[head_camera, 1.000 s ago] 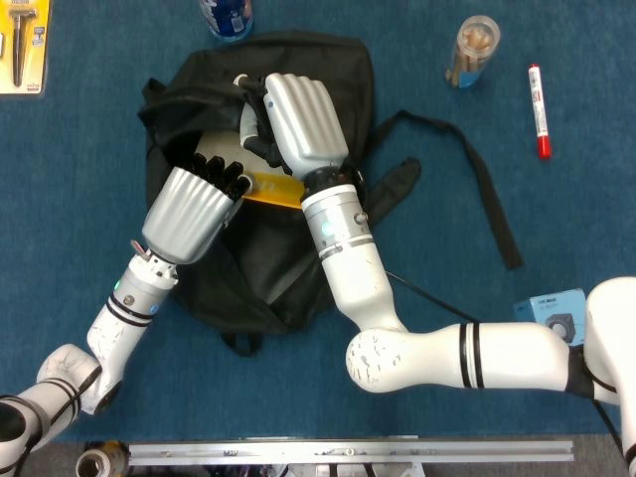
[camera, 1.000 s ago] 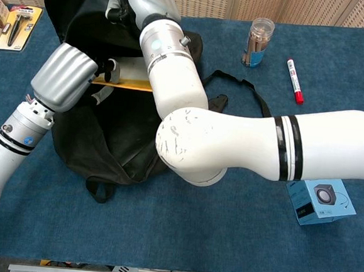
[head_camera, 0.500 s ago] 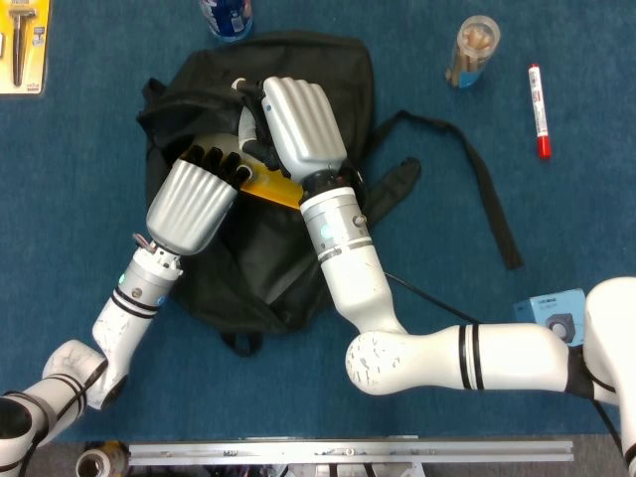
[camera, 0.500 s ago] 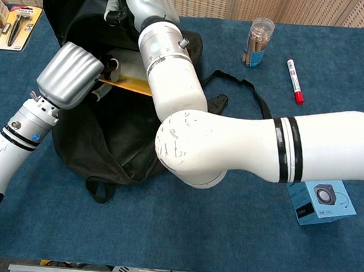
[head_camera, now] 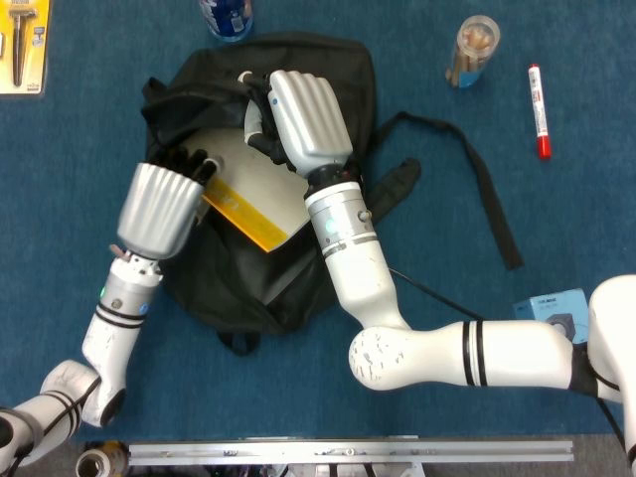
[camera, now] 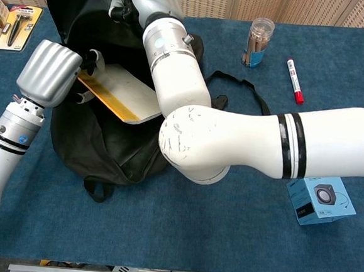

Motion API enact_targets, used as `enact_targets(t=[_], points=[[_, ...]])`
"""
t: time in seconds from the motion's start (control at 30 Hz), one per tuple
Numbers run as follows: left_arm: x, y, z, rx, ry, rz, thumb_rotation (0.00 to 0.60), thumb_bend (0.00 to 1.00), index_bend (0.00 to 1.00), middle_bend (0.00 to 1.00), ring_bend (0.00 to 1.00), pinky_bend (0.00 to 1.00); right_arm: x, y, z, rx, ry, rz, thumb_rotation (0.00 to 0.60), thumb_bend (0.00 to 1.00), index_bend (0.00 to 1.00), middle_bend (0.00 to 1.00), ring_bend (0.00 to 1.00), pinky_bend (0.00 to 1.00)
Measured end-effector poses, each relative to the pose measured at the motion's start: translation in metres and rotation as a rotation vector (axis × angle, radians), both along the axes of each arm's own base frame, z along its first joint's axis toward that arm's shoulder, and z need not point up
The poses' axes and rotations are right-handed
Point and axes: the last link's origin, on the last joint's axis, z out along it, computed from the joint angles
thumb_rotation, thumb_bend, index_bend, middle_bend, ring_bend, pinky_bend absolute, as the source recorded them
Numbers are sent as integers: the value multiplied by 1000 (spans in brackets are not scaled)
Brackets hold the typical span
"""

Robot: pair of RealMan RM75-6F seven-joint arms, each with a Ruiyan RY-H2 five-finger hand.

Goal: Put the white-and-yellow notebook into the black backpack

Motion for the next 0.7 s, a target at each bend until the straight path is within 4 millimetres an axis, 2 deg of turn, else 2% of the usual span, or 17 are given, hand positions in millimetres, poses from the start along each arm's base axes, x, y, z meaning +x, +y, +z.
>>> enact_targets(t=[0.7], points=[[-25, -37, 17, -25, 65, 26, 600, 34, 436, 538, 524, 649, -8, 1, 2, 21, 8, 13, 600, 856, 741, 644, 647, 830]])
